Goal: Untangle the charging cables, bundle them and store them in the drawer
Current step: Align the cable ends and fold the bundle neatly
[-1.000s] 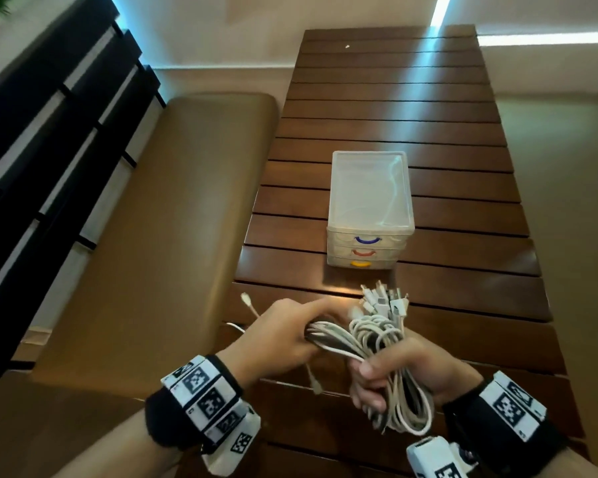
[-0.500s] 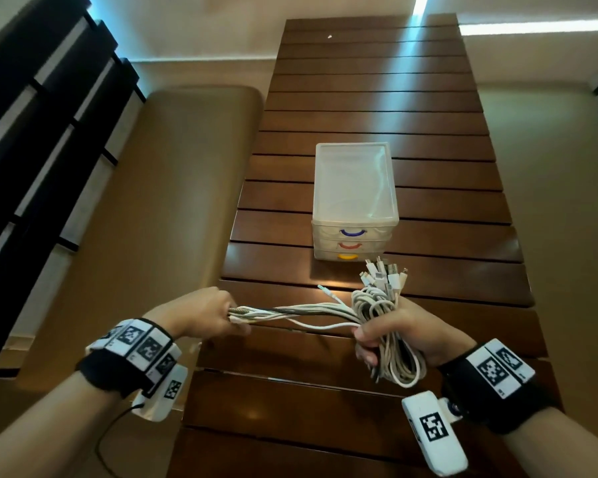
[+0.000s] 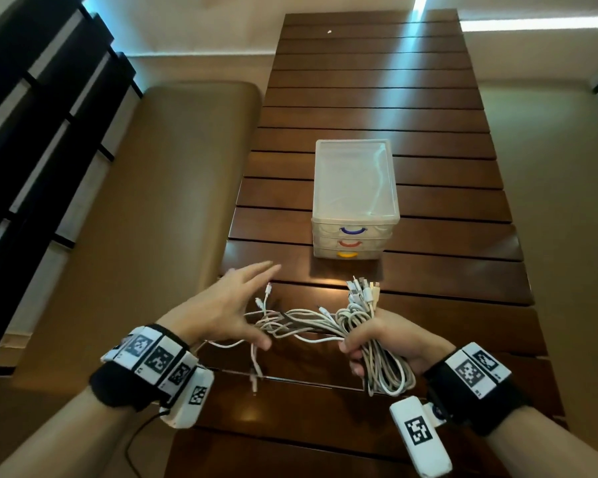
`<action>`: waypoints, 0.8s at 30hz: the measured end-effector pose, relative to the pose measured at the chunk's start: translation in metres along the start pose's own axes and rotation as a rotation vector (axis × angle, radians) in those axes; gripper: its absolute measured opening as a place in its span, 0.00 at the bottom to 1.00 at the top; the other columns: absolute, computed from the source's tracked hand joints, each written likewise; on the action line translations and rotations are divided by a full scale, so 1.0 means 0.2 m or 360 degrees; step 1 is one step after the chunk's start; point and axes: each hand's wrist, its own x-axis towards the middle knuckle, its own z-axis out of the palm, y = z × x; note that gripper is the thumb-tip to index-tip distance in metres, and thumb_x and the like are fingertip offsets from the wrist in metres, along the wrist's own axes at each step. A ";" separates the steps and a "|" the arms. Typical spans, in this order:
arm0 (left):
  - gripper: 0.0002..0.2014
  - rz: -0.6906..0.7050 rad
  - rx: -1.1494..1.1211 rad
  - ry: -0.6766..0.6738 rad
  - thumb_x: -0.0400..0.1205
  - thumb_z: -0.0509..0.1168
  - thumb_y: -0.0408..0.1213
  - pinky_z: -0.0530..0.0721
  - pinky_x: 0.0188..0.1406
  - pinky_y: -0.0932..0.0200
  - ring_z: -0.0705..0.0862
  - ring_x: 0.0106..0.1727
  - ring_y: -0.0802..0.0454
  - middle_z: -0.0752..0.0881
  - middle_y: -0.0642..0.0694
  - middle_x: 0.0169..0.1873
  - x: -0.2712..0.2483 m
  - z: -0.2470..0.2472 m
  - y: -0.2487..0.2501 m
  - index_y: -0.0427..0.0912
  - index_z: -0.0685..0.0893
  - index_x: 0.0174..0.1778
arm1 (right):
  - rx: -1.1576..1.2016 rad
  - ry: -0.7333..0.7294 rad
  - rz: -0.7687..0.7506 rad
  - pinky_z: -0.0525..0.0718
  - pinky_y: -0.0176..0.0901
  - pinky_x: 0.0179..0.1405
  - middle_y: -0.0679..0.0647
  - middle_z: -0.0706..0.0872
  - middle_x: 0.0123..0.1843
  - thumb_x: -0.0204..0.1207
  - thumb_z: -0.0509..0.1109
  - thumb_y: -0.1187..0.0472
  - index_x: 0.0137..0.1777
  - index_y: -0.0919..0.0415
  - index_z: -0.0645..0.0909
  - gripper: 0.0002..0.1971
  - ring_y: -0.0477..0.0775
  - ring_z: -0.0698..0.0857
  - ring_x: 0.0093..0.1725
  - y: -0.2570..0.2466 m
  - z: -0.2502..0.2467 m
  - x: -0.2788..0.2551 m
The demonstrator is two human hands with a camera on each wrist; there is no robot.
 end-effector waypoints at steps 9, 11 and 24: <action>0.56 0.0374 -0.0261 0.0093 0.76 0.75 0.56 0.69 0.79 0.60 0.72 0.78 0.56 0.72 0.52 0.81 0.15 0.16 0.43 0.56 0.39 0.88 | 0.0180 -0.0238 -0.0188 0.87 0.43 0.27 0.67 0.80 0.38 0.74 0.71 0.74 0.56 0.65 0.81 0.12 0.58 0.86 0.30 -0.04 -0.02 -0.07; 0.53 0.0360 -0.0268 0.0134 0.78 0.73 0.55 0.75 0.74 0.57 0.78 0.72 0.56 0.80 0.51 0.75 0.14 0.17 0.42 0.55 0.42 0.88 | 0.0175 -0.0251 -0.0273 0.86 0.43 0.28 0.65 0.81 0.37 0.74 0.71 0.74 0.54 0.66 0.80 0.10 0.57 0.85 0.29 -0.04 -0.03 -0.09; 0.21 0.0227 -0.1451 0.0243 0.83 0.61 0.65 0.82 0.30 0.49 0.81 0.30 0.49 0.82 0.41 0.29 0.15 0.19 0.39 0.51 0.86 0.43 | 0.0381 0.0178 -0.0670 0.84 0.46 0.29 0.60 0.77 0.29 0.70 0.71 0.69 0.40 0.69 0.79 0.04 0.58 0.84 0.28 -0.01 0.06 -0.07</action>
